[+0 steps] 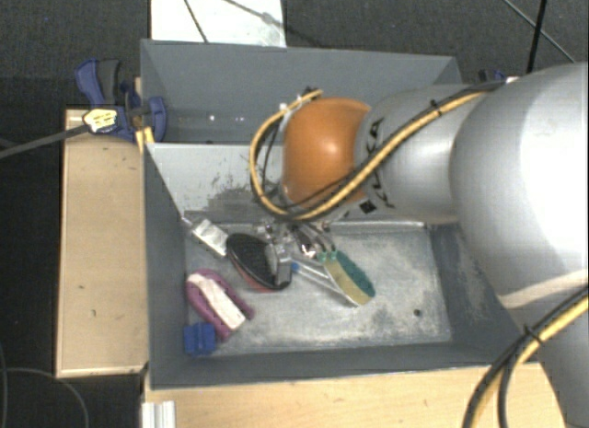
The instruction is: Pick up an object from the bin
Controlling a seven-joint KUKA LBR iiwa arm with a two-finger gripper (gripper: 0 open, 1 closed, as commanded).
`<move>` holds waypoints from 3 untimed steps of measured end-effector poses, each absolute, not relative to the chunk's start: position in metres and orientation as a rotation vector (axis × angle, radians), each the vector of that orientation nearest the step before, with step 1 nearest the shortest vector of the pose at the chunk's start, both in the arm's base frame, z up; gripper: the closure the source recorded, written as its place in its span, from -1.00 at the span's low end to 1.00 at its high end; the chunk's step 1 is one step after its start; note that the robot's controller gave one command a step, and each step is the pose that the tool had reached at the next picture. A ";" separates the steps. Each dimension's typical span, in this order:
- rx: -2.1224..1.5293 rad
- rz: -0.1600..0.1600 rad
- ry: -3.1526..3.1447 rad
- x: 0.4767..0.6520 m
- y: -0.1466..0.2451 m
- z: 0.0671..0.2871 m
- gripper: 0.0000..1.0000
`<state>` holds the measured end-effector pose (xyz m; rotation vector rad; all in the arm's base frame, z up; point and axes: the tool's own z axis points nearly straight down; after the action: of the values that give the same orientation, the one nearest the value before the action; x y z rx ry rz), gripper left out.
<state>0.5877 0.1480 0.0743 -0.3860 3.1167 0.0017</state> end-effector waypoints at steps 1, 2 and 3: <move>-0.341 0.003 3.115 0.569 0.157 0.118 1.00; -0.335 0.003 3.118 0.569 0.156 0.116 -1.00; -0.337 0.005 3.127 0.536 0.150 0.072 -1.00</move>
Offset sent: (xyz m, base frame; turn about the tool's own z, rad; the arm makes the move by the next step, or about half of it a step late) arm -0.0197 0.0082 0.0406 0.0294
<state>0.5360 0.1498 0.0717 -0.3367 3.1266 0.0050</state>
